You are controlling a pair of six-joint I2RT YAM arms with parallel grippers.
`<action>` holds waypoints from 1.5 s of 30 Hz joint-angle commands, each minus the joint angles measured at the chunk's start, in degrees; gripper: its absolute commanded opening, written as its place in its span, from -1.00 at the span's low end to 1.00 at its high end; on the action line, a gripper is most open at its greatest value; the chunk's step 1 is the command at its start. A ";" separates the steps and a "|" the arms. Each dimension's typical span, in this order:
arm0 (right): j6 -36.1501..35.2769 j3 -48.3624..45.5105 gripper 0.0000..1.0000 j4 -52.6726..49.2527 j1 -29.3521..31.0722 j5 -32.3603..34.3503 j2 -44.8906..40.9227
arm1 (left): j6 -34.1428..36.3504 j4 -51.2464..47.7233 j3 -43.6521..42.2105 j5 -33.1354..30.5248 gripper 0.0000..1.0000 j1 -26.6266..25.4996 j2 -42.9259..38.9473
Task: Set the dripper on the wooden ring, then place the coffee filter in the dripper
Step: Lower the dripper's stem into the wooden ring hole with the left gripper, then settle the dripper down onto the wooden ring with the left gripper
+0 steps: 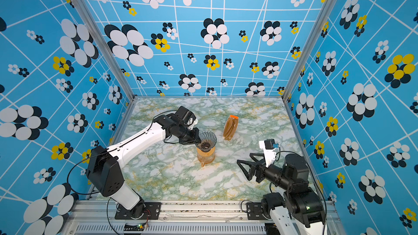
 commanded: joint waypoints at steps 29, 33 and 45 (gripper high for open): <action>0.11 -0.56 0.89 0.72 0.39 0.48 -0.47 | 1.13 0.23 0.45 -2.60 -0.76 -0.29 1.20; 0.08 -0.65 0.89 0.71 0.39 0.48 -0.50 | 1.10 0.32 0.27 -2.62 -0.75 -0.24 1.06; 0.08 -0.66 0.88 0.77 0.38 0.41 -0.40 | 0.93 1.44 -1.28 -2.34 -0.75 -0.29 0.46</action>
